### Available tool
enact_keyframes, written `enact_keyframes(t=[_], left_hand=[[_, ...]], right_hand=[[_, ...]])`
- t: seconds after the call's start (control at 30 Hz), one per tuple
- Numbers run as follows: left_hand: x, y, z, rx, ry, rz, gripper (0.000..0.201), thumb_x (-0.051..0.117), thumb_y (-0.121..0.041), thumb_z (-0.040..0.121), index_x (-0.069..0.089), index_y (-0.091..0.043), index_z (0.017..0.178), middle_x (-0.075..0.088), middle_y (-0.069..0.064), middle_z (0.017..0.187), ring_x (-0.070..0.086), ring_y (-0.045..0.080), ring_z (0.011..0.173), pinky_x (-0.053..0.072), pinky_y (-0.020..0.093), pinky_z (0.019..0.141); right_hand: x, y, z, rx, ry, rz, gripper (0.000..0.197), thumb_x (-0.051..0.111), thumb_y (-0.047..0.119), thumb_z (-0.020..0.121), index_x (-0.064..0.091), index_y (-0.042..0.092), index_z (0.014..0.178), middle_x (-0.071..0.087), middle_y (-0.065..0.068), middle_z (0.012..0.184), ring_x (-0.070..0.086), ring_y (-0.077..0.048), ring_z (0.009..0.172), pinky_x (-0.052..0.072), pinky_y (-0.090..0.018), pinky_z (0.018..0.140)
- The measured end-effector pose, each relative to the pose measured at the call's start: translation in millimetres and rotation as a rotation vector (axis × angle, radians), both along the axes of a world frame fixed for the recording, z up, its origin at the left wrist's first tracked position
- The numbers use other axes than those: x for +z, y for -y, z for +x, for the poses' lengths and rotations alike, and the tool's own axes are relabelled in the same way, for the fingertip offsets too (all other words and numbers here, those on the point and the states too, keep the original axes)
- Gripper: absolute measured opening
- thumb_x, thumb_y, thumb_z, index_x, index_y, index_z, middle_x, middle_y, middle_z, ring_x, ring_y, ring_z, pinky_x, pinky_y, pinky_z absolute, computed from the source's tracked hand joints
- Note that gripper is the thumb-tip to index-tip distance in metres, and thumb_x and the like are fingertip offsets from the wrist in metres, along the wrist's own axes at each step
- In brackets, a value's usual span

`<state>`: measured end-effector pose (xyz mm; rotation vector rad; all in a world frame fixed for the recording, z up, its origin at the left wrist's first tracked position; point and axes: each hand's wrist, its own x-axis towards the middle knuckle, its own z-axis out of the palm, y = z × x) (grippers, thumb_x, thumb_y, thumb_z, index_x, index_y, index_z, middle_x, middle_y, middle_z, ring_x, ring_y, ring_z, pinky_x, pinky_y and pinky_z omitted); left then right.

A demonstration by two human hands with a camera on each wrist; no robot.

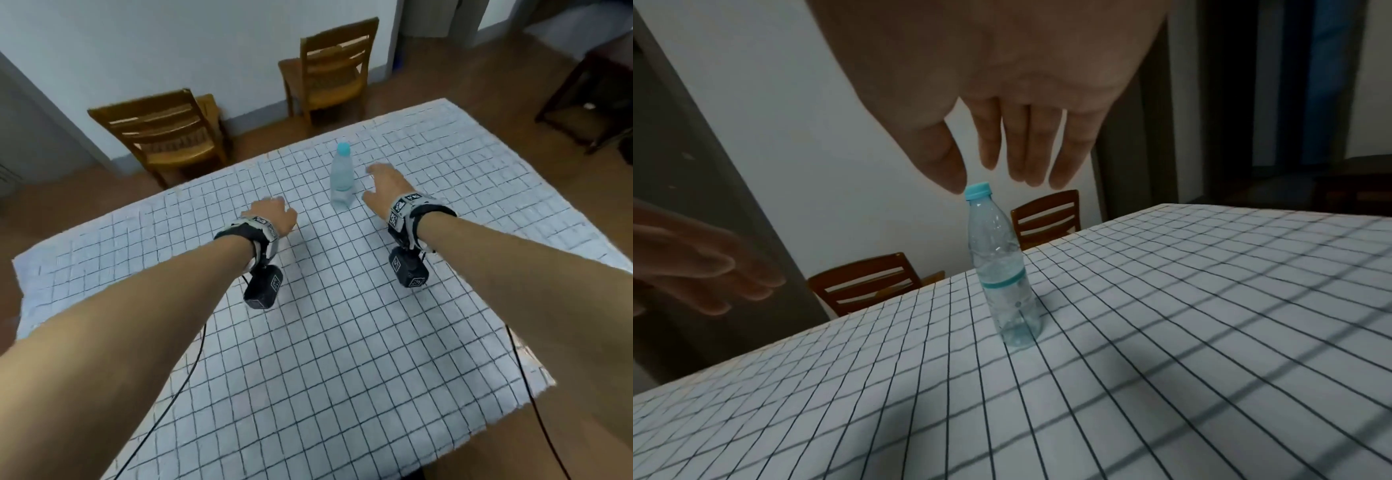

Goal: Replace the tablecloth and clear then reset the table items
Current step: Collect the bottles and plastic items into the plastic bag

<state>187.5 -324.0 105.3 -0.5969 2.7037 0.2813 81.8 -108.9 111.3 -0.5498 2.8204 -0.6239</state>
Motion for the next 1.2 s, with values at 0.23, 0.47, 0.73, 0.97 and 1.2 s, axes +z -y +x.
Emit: enact_keyframes(t=[0.23, 0.47, 0.73, 0.97, 1.2], left_hand=[[-13.5, 9.1, -47.1, 0.128, 0.046, -0.041, 0.053, 0.033, -0.043, 0.099, 0.043, -0.012, 0.141, 0.045, 0.015, 0.141, 0.047, 0.037, 0.123, 0.042, 0.049, 0.101], [-38.9, 19.7, -31.2, 0.243, 0.123, -0.036, 0.053, 0.035, -0.043, 0.097, 0.043, -0.013, 0.141, 0.046, 0.015, 0.140, 0.048, 0.037, 0.122, 0.043, 0.049, 0.099], [-44.1, 10.8, 24.8, 0.330, 0.132, -0.028, 0.052, 0.037, -0.042, 0.097, 0.042, -0.016, 0.142, 0.045, 0.013, 0.143, 0.045, 0.035, 0.126, 0.040, 0.046, 0.098], [-45.7, 9.5, 107.0, 0.322, 0.112, -0.011, 0.051, 0.035, -0.041, 0.095, 0.046, -0.015, 0.137, 0.049, 0.015, 0.136, 0.049, 0.034, 0.119, 0.043, 0.046, 0.093], [-58.5, 9.9, 232.3, 0.317, 0.102, 0.050, 0.054, 0.037, -0.042, 0.096, 0.041, -0.015, 0.142, 0.044, 0.014, 0.142, 0.046, 0.035, 0.124, 0.042, 0.048, 0.099]], right_hand=[[-24.3, 39.0, -84.3, 0.201, -0.137, -0.062, 0.054, 0.047, 0.021, 0.097, 0.030, 0.029, 0.148, 0.021, 0.004, 0.158, 0.033, -0.022, 0.137, 0.046, -0.044, 0.099], [-50.1, 60.3, -93.8, 0.293, -0.036, -0.064, 0.052, 0.047, 0.015, 0.096, 0.029, 0.033, 0.142, 0.040, -0.007, 0.141, 0.046, -0.028, 0.122, 0.050, -0.044, 0.088], [-48.8, 62.5, -52.3, 0.398, -0.068, -0.082, 0.035, 0.038, 0.021, 0.103, 0.038, 0.030, 0.137, 0.053, -0.002, 0.128, 0.053, -0.022, 0.108, 0.041, -0.032, 0.076], [-50.0, 59.9, 36.9, 0.463, 0.000, -0.044, 0.037, 0.031, 0.032, 0.104, 0.034, 0.030, 0.141, 0.053, -0.005, 0.126, 0.052, -0.026, 0.112, 0.045, -0.038, 0.086], [-41.7, 46.1, 173.8, 0.491, -0.021, 0.002, 0.040, 0.034, 0.034, 0.104, 0.035, 0.025, 0.143, 0.053, -0.008, 0.134, 0.051, -0.027, 0.119, 0.045, -0.041, 0.096]])
